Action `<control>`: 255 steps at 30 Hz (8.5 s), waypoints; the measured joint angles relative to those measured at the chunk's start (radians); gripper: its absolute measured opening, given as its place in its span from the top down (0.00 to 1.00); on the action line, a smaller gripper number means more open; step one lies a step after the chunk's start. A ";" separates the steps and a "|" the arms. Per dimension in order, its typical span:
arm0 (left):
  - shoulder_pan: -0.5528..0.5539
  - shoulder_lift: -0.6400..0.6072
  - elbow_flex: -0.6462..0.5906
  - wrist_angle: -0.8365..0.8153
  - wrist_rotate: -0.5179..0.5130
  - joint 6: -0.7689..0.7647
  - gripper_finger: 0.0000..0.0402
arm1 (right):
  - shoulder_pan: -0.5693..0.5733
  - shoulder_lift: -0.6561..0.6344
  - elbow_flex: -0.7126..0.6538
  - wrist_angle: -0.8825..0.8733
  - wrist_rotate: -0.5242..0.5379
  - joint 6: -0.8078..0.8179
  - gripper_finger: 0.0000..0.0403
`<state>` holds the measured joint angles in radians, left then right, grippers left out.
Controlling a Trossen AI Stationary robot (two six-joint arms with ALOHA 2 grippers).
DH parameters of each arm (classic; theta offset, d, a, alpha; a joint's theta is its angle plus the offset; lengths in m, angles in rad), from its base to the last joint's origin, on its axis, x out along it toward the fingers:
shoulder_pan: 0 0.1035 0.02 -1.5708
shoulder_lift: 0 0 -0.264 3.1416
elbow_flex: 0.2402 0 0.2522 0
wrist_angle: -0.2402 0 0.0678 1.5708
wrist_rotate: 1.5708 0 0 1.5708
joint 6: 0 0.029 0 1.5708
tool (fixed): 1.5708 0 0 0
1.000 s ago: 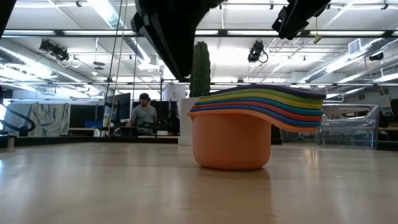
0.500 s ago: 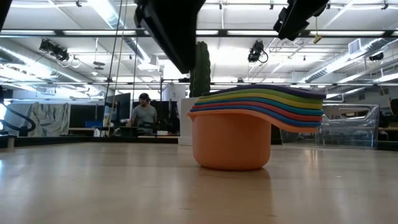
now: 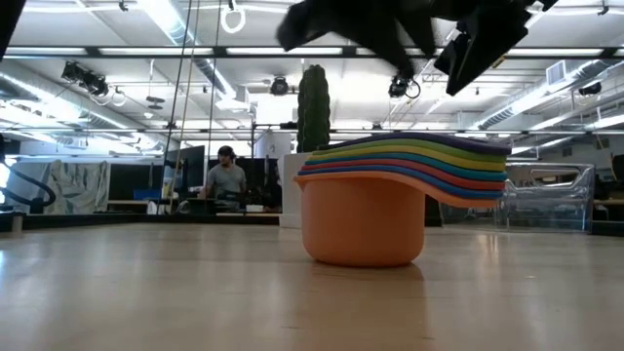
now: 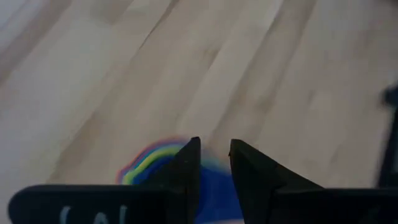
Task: Nest measuring cups in basket
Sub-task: Put the stacked measuring cups into the transparent bin
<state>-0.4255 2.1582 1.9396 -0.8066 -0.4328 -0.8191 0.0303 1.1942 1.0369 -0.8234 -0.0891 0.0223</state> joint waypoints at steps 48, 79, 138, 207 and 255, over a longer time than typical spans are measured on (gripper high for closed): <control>0.124 0.001 0.000 0.744 0.001 0.000 0.77 | -0.001 0.000 -0.003 -0.002 0.002 0.021 0.69; 0.005 -0.235 0.002 -0.088 -0.569 0.149 0.77 | -0.001 -0.001 -0.003 -0.027 0.002 0.039 0.69; -0.253 -1.085 -0.624 -0.563 -0.464 -0.455 0.77 | -0.035 0.000 -0.003 -0.024 0.018 0.222 0.69; -0.251 -1.087 -0.690 -0.058 -0.276 0.307 0.77 | 0.072 0.000 -0.010 0.102 -0.077 0.212 0.68; -0.251 -1.087 -0.690 -0.051 -0.276 0.307 0.77 | 0.470 0.369 -0.288 1.033 0.248 1.414 0.68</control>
<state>-0.6762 1.0714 1.2491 -0.8577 -0.7086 -0.5119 0.5007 1.5630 0.7494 0.2092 0.1593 1.4365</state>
